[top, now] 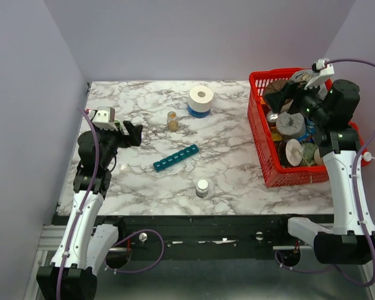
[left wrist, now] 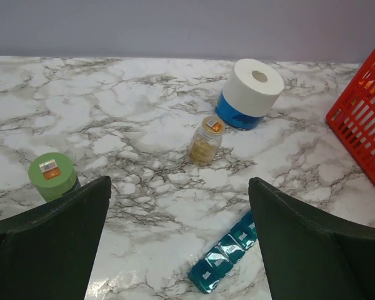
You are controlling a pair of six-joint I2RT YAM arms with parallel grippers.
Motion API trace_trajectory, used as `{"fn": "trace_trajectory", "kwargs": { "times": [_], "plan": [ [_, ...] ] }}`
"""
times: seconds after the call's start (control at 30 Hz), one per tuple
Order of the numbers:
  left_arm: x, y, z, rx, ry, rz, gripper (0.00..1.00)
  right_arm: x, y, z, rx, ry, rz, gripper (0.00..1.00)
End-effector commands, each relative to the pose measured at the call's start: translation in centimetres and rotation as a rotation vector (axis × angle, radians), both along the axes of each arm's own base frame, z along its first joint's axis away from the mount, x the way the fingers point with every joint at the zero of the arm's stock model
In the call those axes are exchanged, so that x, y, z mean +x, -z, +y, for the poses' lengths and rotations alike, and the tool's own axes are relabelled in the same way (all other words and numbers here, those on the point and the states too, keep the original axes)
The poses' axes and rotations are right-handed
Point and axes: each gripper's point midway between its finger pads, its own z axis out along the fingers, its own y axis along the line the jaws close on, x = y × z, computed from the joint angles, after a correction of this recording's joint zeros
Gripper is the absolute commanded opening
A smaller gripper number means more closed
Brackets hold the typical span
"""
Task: Sort the pills into containers
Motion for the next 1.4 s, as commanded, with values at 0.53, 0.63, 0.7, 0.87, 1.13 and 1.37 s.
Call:
{"fn": "trace_trajectory", "kwargs": {
  "times": [0.53,0.63,0.7,0.87,1.13,1.37],
  "plan": [
    [-1.2,2.1,-1.0,-0.033,0.055,0.093,0.99,-9.8,6.5,18.7,-0.478,-1.064,-0.191,1.00],
    [-1.8,2.9,-0.8,-0.042,0.037,0.125,0.99,-9.6,10.7,21.1,-0.602,-1.174,-0.143,1.00],
    [-2.3,3.5,-0.4,-0.033,0.018,0.143,0.99,-9.2,12.5,21.8,-0.671,-1.232,-0.138,1.00],
    [-2.7,4.3,0.7,0.008,-0.031,0.154,0.99,-8.3,17.4,24.5,-0.767,-1.386,-0.235,1.00],
    [-2.3,4.0,3.0,0.018,-0.170,0.147,0.99,-7.5,23.8,28.6,-0.901,-1.575,-0.300,1.00],
    [-2.4,4.1,3.8,0.032,-0.212,0.146,0.99,-4.5,27.8,30.9,-0.961,-1.527,-0.225,0.98]
  ]
}}
